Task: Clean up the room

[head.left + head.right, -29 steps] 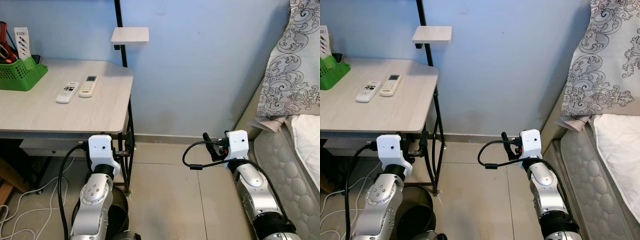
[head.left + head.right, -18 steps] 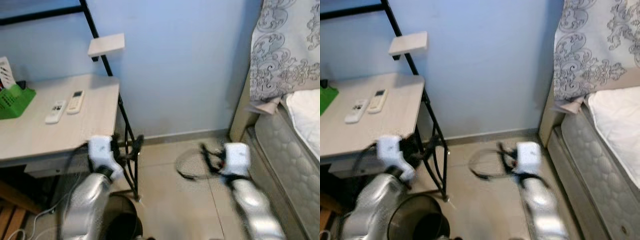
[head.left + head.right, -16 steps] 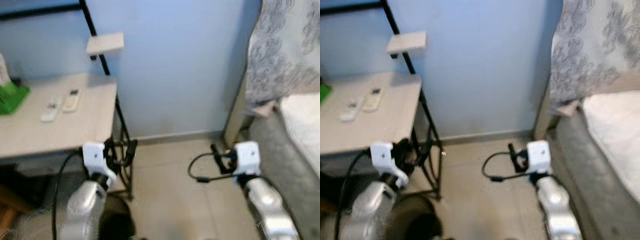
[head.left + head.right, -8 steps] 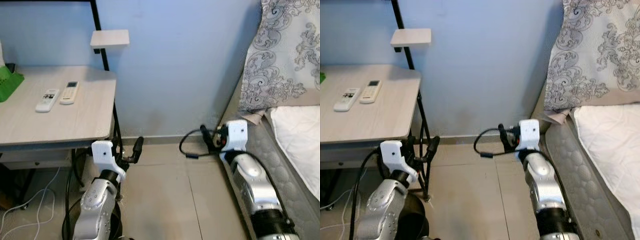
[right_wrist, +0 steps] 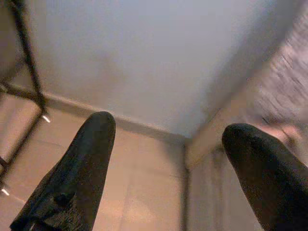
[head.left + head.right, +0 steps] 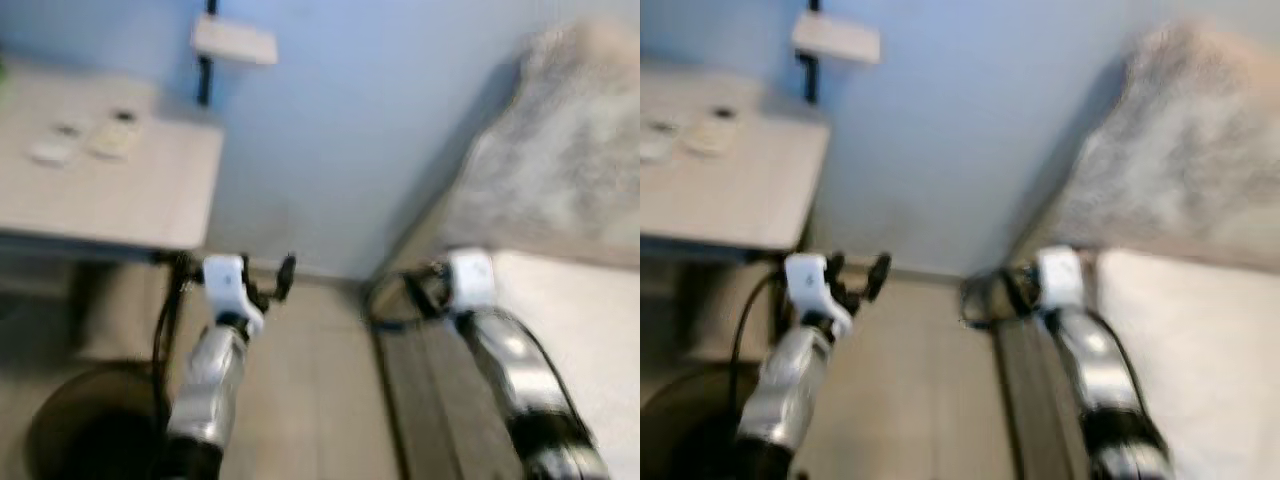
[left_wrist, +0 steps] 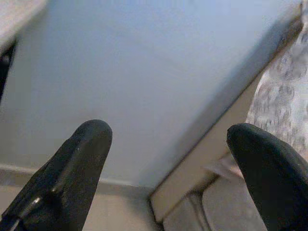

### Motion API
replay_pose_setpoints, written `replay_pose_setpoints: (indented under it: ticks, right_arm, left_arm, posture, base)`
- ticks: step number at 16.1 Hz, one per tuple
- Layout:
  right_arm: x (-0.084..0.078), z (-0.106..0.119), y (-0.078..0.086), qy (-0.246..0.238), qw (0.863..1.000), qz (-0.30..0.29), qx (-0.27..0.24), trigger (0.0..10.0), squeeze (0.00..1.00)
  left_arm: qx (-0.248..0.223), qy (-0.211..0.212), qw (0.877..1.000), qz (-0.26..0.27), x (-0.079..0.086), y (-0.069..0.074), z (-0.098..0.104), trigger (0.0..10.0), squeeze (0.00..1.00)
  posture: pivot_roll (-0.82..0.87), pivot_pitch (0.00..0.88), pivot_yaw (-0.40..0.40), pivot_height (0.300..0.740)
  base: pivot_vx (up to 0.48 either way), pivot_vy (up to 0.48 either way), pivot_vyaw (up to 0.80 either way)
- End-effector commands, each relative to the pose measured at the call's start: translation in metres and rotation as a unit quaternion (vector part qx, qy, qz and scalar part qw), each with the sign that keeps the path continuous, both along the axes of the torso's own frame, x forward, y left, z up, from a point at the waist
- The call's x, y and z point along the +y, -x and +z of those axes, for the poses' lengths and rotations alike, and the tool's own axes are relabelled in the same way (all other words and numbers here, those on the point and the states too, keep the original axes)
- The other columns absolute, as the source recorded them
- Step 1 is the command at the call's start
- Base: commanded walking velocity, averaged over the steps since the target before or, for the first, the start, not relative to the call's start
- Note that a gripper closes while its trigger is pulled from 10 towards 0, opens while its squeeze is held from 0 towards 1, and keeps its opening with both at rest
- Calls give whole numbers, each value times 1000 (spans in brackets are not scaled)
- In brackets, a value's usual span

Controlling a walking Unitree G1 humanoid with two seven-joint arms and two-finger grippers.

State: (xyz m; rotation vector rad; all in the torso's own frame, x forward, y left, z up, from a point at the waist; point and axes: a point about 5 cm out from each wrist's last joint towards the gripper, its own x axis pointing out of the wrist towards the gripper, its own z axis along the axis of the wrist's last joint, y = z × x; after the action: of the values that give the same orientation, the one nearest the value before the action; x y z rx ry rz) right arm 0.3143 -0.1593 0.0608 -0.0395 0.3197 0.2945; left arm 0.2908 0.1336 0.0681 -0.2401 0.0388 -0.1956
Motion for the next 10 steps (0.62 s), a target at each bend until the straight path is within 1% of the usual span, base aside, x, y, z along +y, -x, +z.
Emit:
replay_pose_setpoints:
  ticks: [1,2,3,4,5,6,7,8,10]
  right_arm:
    - [15,-8,0,1,1000,30,5,10000,0]
    - [29,-1,-9,-7,999,27,-21,10000,0]
    - [29,4,-14,-36,999,-11,-19,10000,0]
    - [26,4,-10,-45,999,-17,-18,10000,0]
    - [19,-1,-4,-40,999,-18,-19,10000,0]
    - [13,-7,2,-43,998,-42,-19,10000,0]
    - [9,-13,8,-48,997,-61,-19,10000,0]
    - [9,-15,10,-49,996,-66,-20,10000,0]
    - [4,-22,23,-50,994,-95,-22,10000,0]
  left_arm:
    - [-29,16,999,6,-2,-5,16,10000,0]
    - [-30,29,999,10,3,0,15,10000,0]
    - [-17,27,999,9,3,8,7,10000,0]
    - [-8,23,1000,-3,0,18,1,10000,0]
    - [0,18,1000,-16,-3,26,-5,10000,0]
    - [8,9,999,-34,-1,33,-8,10000,0]
    - [9,2,999,-51,0,35,-5,10000,0]
    - [10,2,998,-55,2,36,-4,10000,0]
    - [5,-11,997,-76,8,38,6,10000,0]
  posture:
    - [99,0,-230,740]
    - [99,0,-203,740]
    - [103,0,-199,740]
    - [88,0,-181,740]
    - [71,0,-152,740]
    - [49,0,-108,740]
    - [34,0,-83,740]
    - [25,0,-65,740]
    - [-1,0,24,740]
  base:
    - [0,0,0]
    - [0,0,0]
    - [0,0,0]
    - [0,0,0]
    - [0,0,0]
    - [0,0,0]
    - [0,0,0]
    - [0,0,0]
    - [0,0,0]
